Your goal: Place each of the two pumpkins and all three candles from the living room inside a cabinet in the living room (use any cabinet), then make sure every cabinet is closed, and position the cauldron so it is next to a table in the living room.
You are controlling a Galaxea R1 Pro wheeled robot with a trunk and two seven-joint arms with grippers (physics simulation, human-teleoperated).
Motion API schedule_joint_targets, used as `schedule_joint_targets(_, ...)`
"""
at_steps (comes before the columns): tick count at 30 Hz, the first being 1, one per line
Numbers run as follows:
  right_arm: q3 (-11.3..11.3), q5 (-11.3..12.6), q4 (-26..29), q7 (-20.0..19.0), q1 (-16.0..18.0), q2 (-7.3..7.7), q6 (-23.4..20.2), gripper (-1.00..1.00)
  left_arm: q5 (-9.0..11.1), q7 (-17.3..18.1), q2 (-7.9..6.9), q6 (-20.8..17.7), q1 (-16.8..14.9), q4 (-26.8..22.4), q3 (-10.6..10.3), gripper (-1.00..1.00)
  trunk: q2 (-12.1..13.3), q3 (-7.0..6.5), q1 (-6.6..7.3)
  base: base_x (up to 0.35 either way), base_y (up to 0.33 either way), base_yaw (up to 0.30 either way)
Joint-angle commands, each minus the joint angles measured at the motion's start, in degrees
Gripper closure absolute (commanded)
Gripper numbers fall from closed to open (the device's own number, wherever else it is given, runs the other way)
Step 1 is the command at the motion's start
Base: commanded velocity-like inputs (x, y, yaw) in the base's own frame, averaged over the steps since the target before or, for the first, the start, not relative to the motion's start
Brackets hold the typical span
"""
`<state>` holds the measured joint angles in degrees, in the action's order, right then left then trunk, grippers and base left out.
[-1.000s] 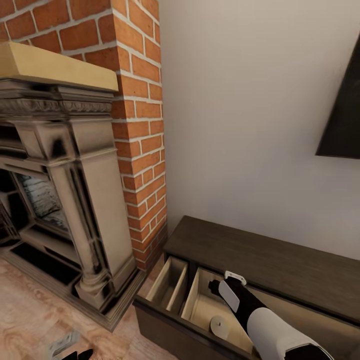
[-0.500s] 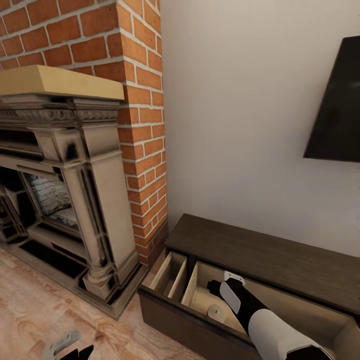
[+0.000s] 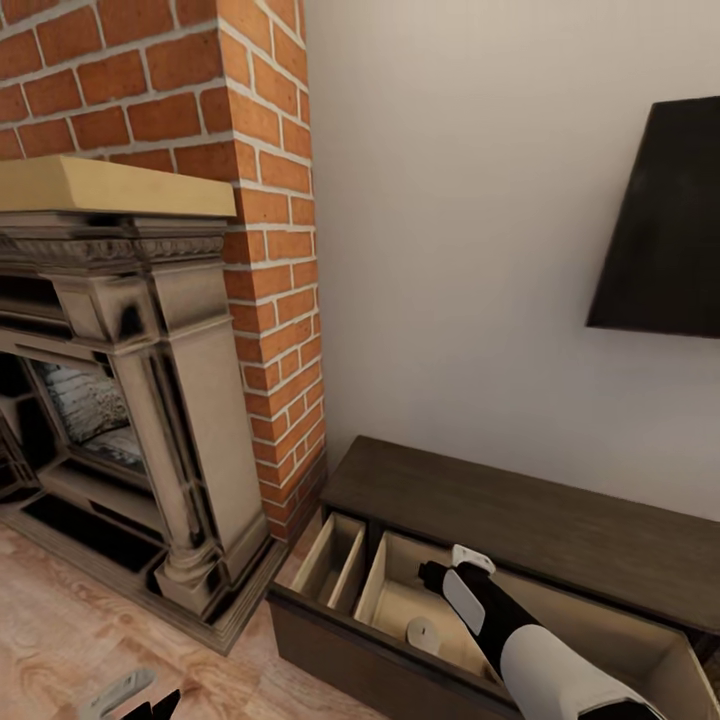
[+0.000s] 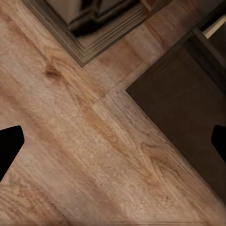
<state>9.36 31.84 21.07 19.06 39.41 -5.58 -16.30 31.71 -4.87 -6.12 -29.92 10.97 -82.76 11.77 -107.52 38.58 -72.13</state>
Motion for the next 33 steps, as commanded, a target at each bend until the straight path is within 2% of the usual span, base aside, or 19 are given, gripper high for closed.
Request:
schedule_joint_targets(1, 0.5, 0.4, 0.1, 0.5, 0.0, 0.07, -0.2, -1.0, 0.7, -0.5, -0.02, 0.0, 0.0, 0.3, 0.0, -1.0, 0.4, -0.22, 0.23, 0.0, 0.0, -0.186)
schedule_joint_targets(9, 0.5, 0.4, 0.1, 0.5, -0.1, 0.11, -0.2, -1.0, 0.6, -0.4, -0.03, 0.3, 0.0, 1.1, -0.1, -1.0, 3.6, -2.2, 1.98, 0.0, 0.0, -0.172)
schedule_joint_targets(20, 0.6, 0.4, 0.2, 0.5, -0.1, 0.08, -0.1, -1.0, 0.6, -0.4, -0.03, 0.3, 0.0, 1.1, -0.1, -1.0, 8.0, -4.33, 4.4, 0.0, 0.0, -0.031)
schedule_joint_targets(26, 0.6, 0.4, 0.1, 0.4, -0.5, 0.08, 2.2, -1.0, 0.7, -0.3, -0.03, 0.3, 0.0, 1.1, -0.1, -1.0, 10.4, -5.82, 5.72, 0.0, 0.0, -0.141)
schedule_joint_targets(33, 0.6, 0.4, 0.1, 0.4, -0.8, 0.12, 2.7, -1.0, 0.7, -0.1, -0.03, 0.3, 0.0, 1.1, -0.1, -1.0, 13.2, -7.64, 7.26, 0.0, 0.0, -0.167)
